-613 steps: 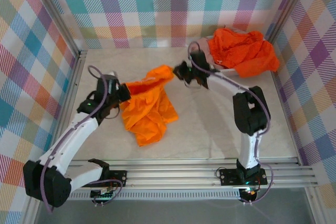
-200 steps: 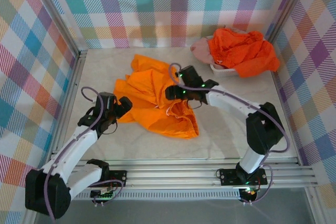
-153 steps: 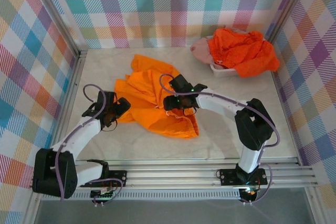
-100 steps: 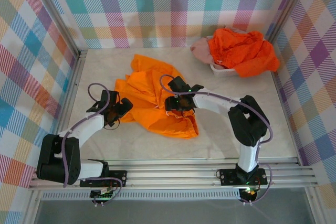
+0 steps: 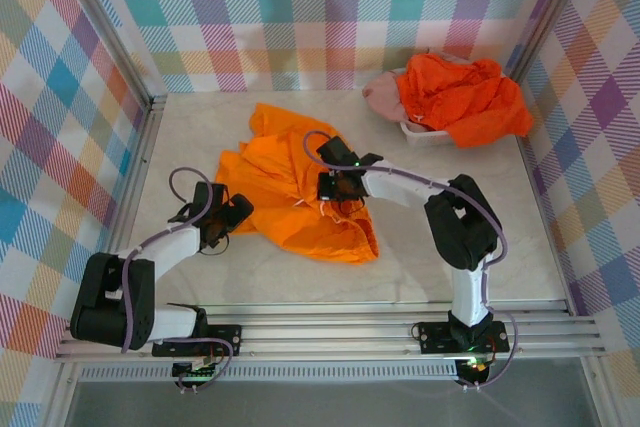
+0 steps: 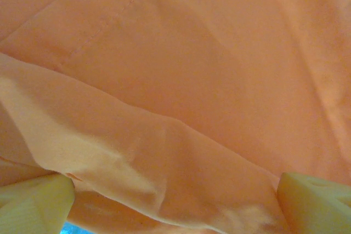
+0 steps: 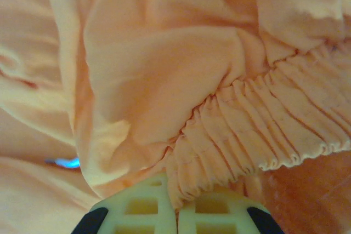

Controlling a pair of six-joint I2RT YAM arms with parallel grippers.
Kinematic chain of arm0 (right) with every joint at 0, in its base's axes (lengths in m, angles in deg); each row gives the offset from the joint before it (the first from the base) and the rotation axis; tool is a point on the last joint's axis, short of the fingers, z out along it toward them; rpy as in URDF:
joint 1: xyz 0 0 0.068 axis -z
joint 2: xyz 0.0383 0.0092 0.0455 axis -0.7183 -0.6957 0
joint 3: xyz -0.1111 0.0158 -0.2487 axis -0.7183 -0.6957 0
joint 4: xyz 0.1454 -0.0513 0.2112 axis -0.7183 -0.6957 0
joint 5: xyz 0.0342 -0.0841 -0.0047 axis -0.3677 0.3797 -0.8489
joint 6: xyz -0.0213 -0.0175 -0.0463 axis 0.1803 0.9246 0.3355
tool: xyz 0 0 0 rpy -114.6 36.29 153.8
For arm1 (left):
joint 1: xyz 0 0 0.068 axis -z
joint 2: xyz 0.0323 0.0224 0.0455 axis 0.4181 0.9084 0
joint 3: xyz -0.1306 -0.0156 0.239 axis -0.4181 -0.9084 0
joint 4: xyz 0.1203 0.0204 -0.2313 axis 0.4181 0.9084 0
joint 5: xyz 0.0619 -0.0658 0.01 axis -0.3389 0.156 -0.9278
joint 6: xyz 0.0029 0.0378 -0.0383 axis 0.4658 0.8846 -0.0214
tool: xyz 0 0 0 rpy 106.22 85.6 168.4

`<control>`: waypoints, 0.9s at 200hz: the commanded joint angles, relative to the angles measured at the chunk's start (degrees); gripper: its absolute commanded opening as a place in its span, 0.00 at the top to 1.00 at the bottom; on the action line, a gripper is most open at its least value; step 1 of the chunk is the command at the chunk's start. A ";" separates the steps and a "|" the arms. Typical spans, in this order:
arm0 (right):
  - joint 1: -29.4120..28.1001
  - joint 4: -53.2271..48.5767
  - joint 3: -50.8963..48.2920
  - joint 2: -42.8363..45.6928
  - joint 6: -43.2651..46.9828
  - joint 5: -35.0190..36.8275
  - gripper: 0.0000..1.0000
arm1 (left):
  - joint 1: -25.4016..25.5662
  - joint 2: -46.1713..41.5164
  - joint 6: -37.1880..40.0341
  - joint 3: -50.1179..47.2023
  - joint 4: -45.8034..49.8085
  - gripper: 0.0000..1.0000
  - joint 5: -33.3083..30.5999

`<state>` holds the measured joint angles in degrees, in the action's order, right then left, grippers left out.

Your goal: Fold and stack the shorts

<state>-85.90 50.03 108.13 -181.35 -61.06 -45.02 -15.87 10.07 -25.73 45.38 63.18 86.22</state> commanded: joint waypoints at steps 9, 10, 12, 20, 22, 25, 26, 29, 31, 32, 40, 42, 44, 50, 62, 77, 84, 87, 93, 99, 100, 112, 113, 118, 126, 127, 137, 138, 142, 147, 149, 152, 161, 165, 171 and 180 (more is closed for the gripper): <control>5.17 -0.71 3.66 3.59 3.73 1.01 1.00 | -0.62 -3.40 -2.61 -4.73 2.46 0.04 -0.55; 5.35 -0.80 3.70 3.62 3.84 1.05 1.00 | -0.60 -3.57 -2.64 -4.85 2.49 0.04 -0.56; 5.64 -0.91 3.97 3.72 4.04 1.08 1.00 | -0.65 -3.79 -2.69 -5.01 2.58 0.04 -0.56; 7.04 -1.73 4.96 3.90 4.59 1.43 1.00 | -0.58 -4.89 -3.01 -5.64 2.74 0.04 -0.79; 7.38 -1.85 5.14 3.86 4.77 1.51 1.00 | -0.58 -5.11 -3.20 -5.84 2.77 0.04 -0.84; 7.85 -1.99 5.48 3.92 5.06 1.65 1.00 | -0.54 -5.50 -3.39 -6.06 2.78 0.04 -0.91; 8.06 -2.01 5.57 3.87 5.12 1.68 1.00 | -0.56 -5.63 -3.43 -6.17 2.78 0.04 -0.91; 8.67 -2.12 5.81 3.89 5.24 1.71 1.00 | -0.53 -5.98 -3.66 -6.34 2.83 0.04 -0.91; 9.04 -2.16 6.01 3.90 5.40 1.71 1.00 | -0.57 -6.24 -3.72 -6.54 2.79 0.04 -0.91; 9.22 -2.19 6.10 3.86 5.47 1.75 1.00 | -0.57 -6.35 -3.81 -6.64 2.79 0.04 -0.91; 10.72 -2.47 6.94 3.55 5.78 2.03 0.98 | -0.52 -7.00 -4.22 -7.28 2.55 0.04 -0.82; 11.14 -2.47 7.15 3.49 5.79 2.10 0.98 | -0.50 -7.11 -4.19 -7.39 2.55 0.04 -0.83; 11.55 -2.49 7.36 3.38 5.84 2.18 0.98 | -0.49 -7.27 -4.24 -7.53 2.51 0.04 -0.83; 12.70 -2.62 8.18 2.82 6.07 2.28 0.98 | -0.47 -7.58 -4.35 -7.77 2.60 0.04 -0.91; 14.93 -3.26 10.39 1.17 6.24 2.72 0.95 | -0.47 -8.03 -4.56 -8.13 2.84 0.04 -1.09; 17.59 -5.05 14.63 -2.16 6.33 2.33 0.90 | -0.49 -8.70 -4.69 -8.14 3.28 0.04 -0.80; 18.61 -6.17 17.15 -3.99 6.40 1.84 0.87 | -0.49 -9.45 -4.73 -7.90 3.89 0.04 -0.61; 19.03 -6.77 18.21 -4.71 6.33 1.50 0.86 | -0.45 -9.84 -4.78 -7.69 4.29 0.04 -0.63; 19.76 -7.64 20.39 -6.13 6.44 0.48 0.84 | -0.42 -11.00 -4.66 -7.31 5.25 0.04 -0.64; 20.33 -8.42 22.31 -7.33 6.50 -0.33 0.80 | -0.48 -12.66 -4.62 -6.81 6.43 0.04 -0.86; 20.40 -8.52 22.69 -7.47 6.55 -0.50 0.80 | -0.44 -12.99 -4.62 -6.72 6.72 0.04 -0.97; 20.97 -9.63 25.29 -8.15 6.65 -1.60 0.63 | -0.46 -17.67 -4.39 -5.27 10.39 0.01 -2.20; 20.99 -9.66 25.41 -8.10 6.75 -1.70 0.61 | -0.47 -18.09 -4.37 -5.17 10.45 0.01 -2.35; 20.96 -9.53 25.82 -7.71 6.89 -2.13 0.55 | -0.46 -20.37 -4.36 -4.43 13.59 0.01 -3.20; 20.94 -9.17 25.44 -6.27 6.90 -2.80 0.45 | -0.48 -23.91 -4.35 -3.21 16.94 0.00 -4.90; 20.93 -9.07 25.31 -6.06 6.88 -2.96 0.44 | -0.49 -24.42 -4.35 -3.04 17.37 0.00 -5.15; 20.91 -7.44 22.83 -3.04 5.85 -4.44 0.39 | -0.58 -28.65 -4.61 -1.80 21.09 0.00 -7.12; 20.87 -7.24 22.51 -2.69 5.69 -4.62 0.39 | -0.58 -28.98 -4.66 -1.76 21.25 0.00 -7.31; 20.86 -6.18 20.94 -1.24 5.15 -5.33 0.37 | -0.65 -30.27 -4.89 -1.24 22.73 0.00 -8.03; 20.72 -4.74 18.76 0.82 4.49 -6.37 0.35 | -0.67 -31.56 -5.23 -0.75 24.24 0.00 -8.78; 20.67 -4.12 17.73 1.71 4.20 -6.77 0.35 | -0.62 -31.99 -5.36 -0.62 24.76 0.00 -9.03; 20.53 -3.26 16.31 2.98 3.82 -7.24 0.34 | -0.72 -32.48 -5.52 -0.44 25.43 0.00 -9.20; 20.11 -0.68 11.51 6.31 3.03 -8.48 0.33 | -0.75 -33.24 -6.28 -0.08 27.15 0.00 -9.77; 19.91 0.10 9.40 8.10 2.65 -8.69 0.32 | -0.83 -33.10 -6.63 -0.05 27.58 0.00 -9.76; 19.63 1.35 6.13 10.63 2.39 -8.88 0.31 | -0.91 -32.67 -7.01 -0.20 27.83 0.00 -9.59; 19.51 2.97 1.12 14.25 1.76 -9.09 0.31 | -0.87 -31.32 -7.81 -0.42 28.24 0.00 -9.23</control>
<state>-65.34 47.50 117.79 -177.26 -56.77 -50.38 -15.94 -23.07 -31.10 44.81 83.66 79.22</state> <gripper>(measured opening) 0.684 0.998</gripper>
